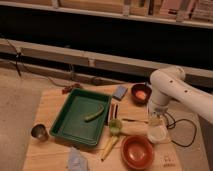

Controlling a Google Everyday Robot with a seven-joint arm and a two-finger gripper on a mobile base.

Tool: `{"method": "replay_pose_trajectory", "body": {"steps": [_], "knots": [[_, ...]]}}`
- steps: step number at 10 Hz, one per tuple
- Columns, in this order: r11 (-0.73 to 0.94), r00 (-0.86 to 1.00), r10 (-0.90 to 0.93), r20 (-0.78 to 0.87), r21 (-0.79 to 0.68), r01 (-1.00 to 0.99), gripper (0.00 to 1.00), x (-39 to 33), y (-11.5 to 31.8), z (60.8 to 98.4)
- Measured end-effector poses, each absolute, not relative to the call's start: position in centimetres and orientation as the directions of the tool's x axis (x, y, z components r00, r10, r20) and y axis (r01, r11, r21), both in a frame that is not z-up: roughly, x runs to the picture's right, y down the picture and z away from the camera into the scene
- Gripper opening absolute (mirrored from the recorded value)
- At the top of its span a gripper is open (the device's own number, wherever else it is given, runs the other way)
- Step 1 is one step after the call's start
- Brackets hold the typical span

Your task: Place fork in paper cup

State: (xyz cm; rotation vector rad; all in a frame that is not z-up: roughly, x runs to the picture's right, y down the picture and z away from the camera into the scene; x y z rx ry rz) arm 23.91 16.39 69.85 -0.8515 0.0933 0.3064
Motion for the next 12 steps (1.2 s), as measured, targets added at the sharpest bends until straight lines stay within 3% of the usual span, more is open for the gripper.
{"method": "replay_pose_trajectory", "body": {"steps": [2, 3, 5, 6, 10, 12], "knots": [[0.615, 0.949, 0.237, -0.208, -0.724, -0.312, 0.45, 23.98, 16.24, 70.32], [0.614, 0.948, 0.239, -0.211, -0.723, -0.316, 0.45, 24.1, 16.32, 70.32], [0.61, 0.945, 0.245, -0.219, -0.722, -0.325, 0.34, 24.33, 16.54, 70.24], [0.609, 0.941, 0.254, -0.222, -0.719, -0.334, 0.34, 24.4, 16.38, 70.46], [0.606, 0.94, 0.256, -0.225, -0.721, -0.337, 0.51, 23.83, 16.24, 70.79], [0.601, 0.935, 0.268, -0.231, -0.718, -0.35, 0.69, 24.6, 16.35, 70.69]]}}
